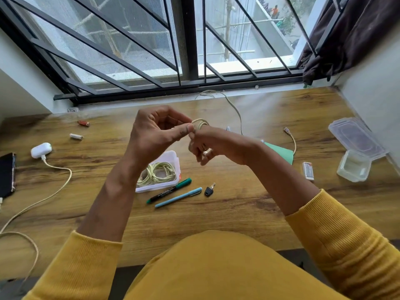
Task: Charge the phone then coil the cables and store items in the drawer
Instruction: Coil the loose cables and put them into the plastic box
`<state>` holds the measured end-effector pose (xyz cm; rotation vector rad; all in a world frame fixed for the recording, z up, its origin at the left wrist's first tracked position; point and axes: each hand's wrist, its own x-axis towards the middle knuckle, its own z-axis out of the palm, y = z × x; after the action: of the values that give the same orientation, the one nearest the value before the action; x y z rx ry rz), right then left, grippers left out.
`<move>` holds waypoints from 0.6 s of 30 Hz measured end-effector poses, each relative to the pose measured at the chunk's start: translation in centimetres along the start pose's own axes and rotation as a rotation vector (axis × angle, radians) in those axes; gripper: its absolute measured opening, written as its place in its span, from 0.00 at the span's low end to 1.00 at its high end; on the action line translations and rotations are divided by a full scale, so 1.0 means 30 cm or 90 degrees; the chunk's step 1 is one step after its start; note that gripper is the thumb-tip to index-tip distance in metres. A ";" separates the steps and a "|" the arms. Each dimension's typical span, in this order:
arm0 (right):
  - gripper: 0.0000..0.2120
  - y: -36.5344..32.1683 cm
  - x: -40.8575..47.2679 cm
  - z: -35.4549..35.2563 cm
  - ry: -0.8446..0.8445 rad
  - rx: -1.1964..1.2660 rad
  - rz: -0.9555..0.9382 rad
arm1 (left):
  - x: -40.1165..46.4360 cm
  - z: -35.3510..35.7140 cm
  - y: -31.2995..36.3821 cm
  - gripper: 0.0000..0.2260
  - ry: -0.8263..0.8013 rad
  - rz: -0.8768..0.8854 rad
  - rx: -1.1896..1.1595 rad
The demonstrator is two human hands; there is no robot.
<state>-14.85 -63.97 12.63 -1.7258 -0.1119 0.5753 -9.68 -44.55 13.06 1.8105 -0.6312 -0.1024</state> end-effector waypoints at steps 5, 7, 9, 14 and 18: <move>0.28 0.019 0.003 -0.014 -0.022 0.163 -0.031 | -0.021 0.064 -0.018 0.08 0.071 0.010 0.044; 0.33 0.039 0.014 -0.013 0.010 0.167 -0.021 | -0.026 0.082 -0.023 0.07 0.086 0.033 0.097; 0.31 0.049 0.017 -0.008 0.048 0.173 -0.020 | -0.026 0.091 -0.029 0.06 0.090 0.059 0.145; 0.23 0.047 0.012 -0.006 0.105 0.202 -0.039 | -0.029 0.089 -0.040 0.08 0.078 0.051 0.049; 0.18 0.030 0.012 -0.006 0.054 0.263 -0.087 | -0.018 0.087 -0.055 0.14 0.094 -0.089 -0.072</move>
<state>-14.68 -64.23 11.69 -1.3263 -0.0466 0.3910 -10.51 -46.21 10.54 1.7332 -0.3860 -0.0957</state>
